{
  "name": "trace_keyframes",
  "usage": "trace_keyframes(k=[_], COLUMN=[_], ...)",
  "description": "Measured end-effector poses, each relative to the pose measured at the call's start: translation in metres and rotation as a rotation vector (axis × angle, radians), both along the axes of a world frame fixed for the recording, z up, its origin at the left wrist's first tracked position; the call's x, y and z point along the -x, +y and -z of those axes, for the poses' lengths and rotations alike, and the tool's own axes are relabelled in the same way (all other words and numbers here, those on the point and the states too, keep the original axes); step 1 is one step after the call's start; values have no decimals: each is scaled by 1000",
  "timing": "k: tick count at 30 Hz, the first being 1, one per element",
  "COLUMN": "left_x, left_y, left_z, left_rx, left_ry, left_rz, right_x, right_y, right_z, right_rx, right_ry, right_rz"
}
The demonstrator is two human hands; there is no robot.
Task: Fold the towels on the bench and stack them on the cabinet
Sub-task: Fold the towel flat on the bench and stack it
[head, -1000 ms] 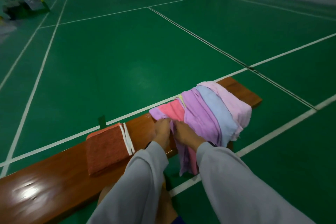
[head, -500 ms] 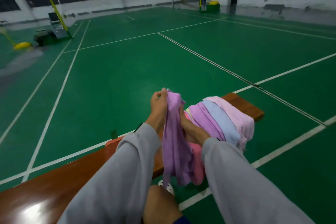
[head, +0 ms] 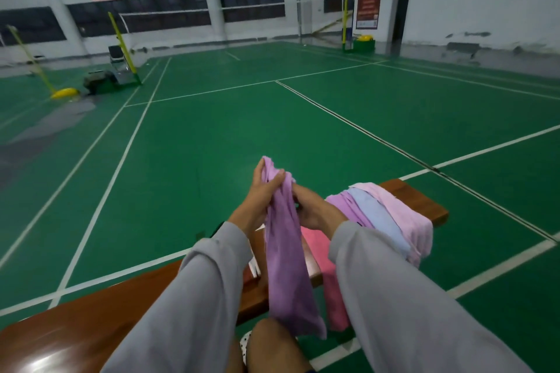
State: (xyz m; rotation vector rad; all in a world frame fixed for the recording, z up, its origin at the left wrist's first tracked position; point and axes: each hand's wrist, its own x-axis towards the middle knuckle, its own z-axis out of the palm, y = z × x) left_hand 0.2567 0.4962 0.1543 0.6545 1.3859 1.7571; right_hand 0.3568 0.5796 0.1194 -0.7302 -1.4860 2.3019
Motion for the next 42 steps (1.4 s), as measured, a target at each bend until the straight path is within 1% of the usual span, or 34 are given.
trace_keyframes(k=[2, 4, 5, 7, 9, 10, 13, 15, 17, 19, 20, 23, 24, 25, 26, 28, 29, 31, 33, 35, 37, 40, 42], left_x=[12, 30, 39, 47, 44, 42, 40, 40, 44, 48, 50, 58, 61, 63, 64, 61, 58, 54, 54, 66, 82, 108, 126], left_y=[-10, -13, -15, -23, -34, -38, -40, -40, -38, -37, -37, -39, -39, -40, -39, -36, -35, -32, -33, -36, -40, -48, -58], left_z=[8, 6, 5, -2, -6, -7, -9, -10, -10, -12, -15, -22, -22, -21, -20, -18, -17, -15, -18, -23, -29, -36, -40], left_rx=[19, 111, 203, 378, 434, 430, 346, 292, 252, 214, 186, 126, 123, 118, 102, 76, 70, 51, 38, 37, 39, 71, 92], left_ry=[-62, -40, -8, 86, 171, 197, 227, 253, 272, 293, 313, 381, 400, 397, 370, 344, 340, 283, 237, 238, 262, 368, 384], left_rz=[-41, -143, -157, -115, -62, -63, -177, -241, -316, -366, -398, -466, -471, -464, -446, -405, -384, -341, -329, -402, -517, -633, -686], right_x=[10, 20, 25, 38, 50, 54, 62, 69, 73, 73, 70, 61, 57, 55, 51, 45, 44, 46, 53, 59, 64, 64, 62], right_y=[0, -1, -2, -3, -2, -1, -3, -2, -4, -3, -2, -3, -5, -9, -16, -31, -37, -41, -37, -31, -21, -6, 3], right_z=[-14, -28, -36, -49, -59, -62, -59, -50, -46, -47, -51, -58, -59, -57, -55, -45, -40, -32, -35, -47, -55, -62, -71], right_rx=[48, 34, -11, -171, -283, -298, -305, -342, -336, -249, -198, -15, 88, 217, 309, 419, 433, 423, 420, 379, 288, 103, 67], right_ry=[27, 24, 10, -29, -24, -22, 10, -2, -40, -62, -36, 163, 219, 281, 298, 308, 298, 230, 225, 226, 199, 107, 90], right_rz=[-63, -157, -167, -90, -34, -8, 73, 146, 196, 254, 286, 335, 312, 246, 157, 20, -42, -120, -143, -46, 75, 110, 149])
